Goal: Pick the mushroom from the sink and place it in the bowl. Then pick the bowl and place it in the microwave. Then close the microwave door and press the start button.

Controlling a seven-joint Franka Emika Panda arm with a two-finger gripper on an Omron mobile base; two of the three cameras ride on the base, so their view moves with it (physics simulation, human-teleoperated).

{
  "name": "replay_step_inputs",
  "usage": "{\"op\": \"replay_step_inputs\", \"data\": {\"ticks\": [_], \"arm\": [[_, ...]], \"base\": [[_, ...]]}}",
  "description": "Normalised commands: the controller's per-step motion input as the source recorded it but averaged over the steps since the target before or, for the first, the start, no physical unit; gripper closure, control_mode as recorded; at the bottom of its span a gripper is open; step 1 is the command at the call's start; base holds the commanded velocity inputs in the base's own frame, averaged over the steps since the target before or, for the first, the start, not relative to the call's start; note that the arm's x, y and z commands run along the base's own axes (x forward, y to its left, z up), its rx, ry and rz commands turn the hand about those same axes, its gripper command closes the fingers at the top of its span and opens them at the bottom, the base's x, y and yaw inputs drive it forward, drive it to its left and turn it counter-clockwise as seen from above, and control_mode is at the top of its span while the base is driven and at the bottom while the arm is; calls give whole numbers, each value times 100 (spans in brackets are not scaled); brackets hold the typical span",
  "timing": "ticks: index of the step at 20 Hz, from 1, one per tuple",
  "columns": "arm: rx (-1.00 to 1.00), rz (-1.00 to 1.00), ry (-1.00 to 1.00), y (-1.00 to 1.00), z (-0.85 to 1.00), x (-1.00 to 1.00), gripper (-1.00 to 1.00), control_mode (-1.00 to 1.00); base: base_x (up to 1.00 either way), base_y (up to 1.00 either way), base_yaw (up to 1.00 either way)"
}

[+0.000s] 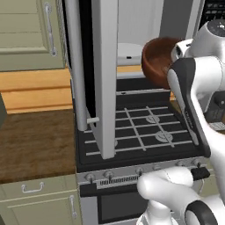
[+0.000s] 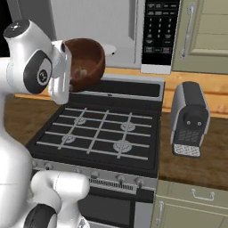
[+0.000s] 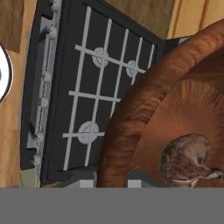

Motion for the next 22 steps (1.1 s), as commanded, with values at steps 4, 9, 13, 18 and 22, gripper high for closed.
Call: {"op": "replay_step_inputs", "data": {"ticks": [4, 9, 13, 18, 22], "arm": [[-3, 5, 1, 31, 48, 85, 100, -100], [0, 0, 8, 27, 24, 99, 100, -100], [0, 0, 6, 20, 31, 85, 100, -100], [0, 0, 0, 24, 16, 85, 100, -100], [0, 0, 1, 16, 0, 84, 100, -100]], "base": [[0, 0, 0], [0, 0, 0], [0, 0, 0], [0, 0, 0], [0, 0, 0]]}}
